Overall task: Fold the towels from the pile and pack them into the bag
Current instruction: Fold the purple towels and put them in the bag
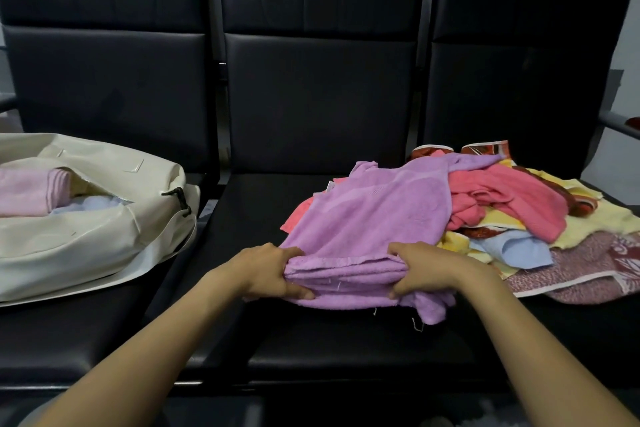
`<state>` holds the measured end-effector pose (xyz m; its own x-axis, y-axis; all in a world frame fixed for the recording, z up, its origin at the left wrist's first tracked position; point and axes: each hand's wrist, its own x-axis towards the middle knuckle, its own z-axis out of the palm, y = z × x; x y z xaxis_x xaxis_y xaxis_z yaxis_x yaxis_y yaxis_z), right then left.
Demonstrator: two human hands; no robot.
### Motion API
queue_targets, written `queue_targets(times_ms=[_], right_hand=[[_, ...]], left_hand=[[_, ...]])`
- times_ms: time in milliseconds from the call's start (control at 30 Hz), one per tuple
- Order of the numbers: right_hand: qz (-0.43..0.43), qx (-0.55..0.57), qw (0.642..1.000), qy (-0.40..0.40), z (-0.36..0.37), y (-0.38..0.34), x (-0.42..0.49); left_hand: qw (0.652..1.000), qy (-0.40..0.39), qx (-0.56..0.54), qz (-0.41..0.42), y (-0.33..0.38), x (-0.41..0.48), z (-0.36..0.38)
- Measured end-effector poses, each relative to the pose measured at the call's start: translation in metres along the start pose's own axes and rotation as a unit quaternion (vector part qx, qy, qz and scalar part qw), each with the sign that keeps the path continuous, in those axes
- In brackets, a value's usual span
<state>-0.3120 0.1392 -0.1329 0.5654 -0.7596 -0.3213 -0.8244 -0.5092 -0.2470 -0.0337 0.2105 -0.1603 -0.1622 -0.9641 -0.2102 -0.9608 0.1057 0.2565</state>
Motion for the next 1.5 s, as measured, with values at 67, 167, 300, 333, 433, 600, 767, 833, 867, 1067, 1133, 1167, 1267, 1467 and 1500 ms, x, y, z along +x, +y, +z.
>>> queue_targets(times_ms=[67, 167, 300, 333, 433, 600, 767, 833, 867, 1067, 1133, 1167, 1267, 1467, 1500], right_hand=[[0.023, 0.007, 0.999, -0.034, 0.000, 0.000, -0.002], [0.034, -0.018, 0.996, -0.077, -0.001, 0.003, -0.004], [0.044, -0.042, 0.998, -0.019, 0.004, 0.007, -0.002], [0.040, -0.037, 0.998, 0.000, 0.004, 0.008, -0.001], [-0.007, -0.010, 0.999, 0.050, 0.002, 0.011, -0.002], [-0.013, 0.000, 0.994, 0.106, 0.000, 0.013, -0.007], [0.021, 0.025, 0.997, 0.063, 0.004, 0.014, -0.011], [0.046, 0.011, 0.997, 0.060, 0.004, 0.013, -0.012], [0.057, 0.003, 0.996, 0.066, 0.005, 0.013, -0.010], [0.064, -0.071, 0.993, 0.062, 0.015, 0.015, -0.001], [0.050, -0.092, 0.989, 0.102, 0.013, 0.012, -0.002], [0.045, -0.103, 0.986, 0.122, 0.011, 0.011, -0.003], [0.013, -0.118, 0.981, 0.152, 0.008, 0.011, -0.004], [-0.017, -0.126, 0.965, 0.229, 0.002, 0.004, -0.008], [-0.005, -0.132, 0.962, 0.238, 0.001, 0.001, -0.010]], left_hand=[[1.000, -0.017, -0.014, 0.006, 0.001, 0.000, 0.002], [0.997, -0.041, -0.068, 0.015, 0.002, 0.003, 0.008], [0.997, -0.057, -0.048, 0.029, 0.003, 0.005, 0.009], [0.998, -0.036, -0.040, 0.035, 0.002, 0.007, 0.009], [0.997, 0.014, -0.057, 0.043, -0.002, 0.008, 0.010], [0.988, 0.053, -0.134, 0.047, 0.004, 0.006, 0.011], [0.993, 0.042, -0.111, -0.002, 0.011, 0.005, 0.008], [0.999, 0.025, 0.024, -0.033, 0.016, 0.004, 0.006], [0.997, 0.015, 0.056, -0.049, 0.019, 0.005, 0.006], [0.998, -0.007, 0.026, -0.055, 0.020, 0.006, 0.009], [0.996, 0.040, 0.067, -0.044, 0.020, 0.007, 0.008], [0.995, 0.058, 0.073, -0.036, 0.019, 0.008, 0.008], [0.997, 0.067, 0.041, 0.005, 0.011, 0.011, 0.009], [0.986, 0.160, -0.041, 0.021, 0.007, 0.010, 0.010], [0.984, 0.159, -0.082, 0.012, 0.009, 0.008, 0.009]])
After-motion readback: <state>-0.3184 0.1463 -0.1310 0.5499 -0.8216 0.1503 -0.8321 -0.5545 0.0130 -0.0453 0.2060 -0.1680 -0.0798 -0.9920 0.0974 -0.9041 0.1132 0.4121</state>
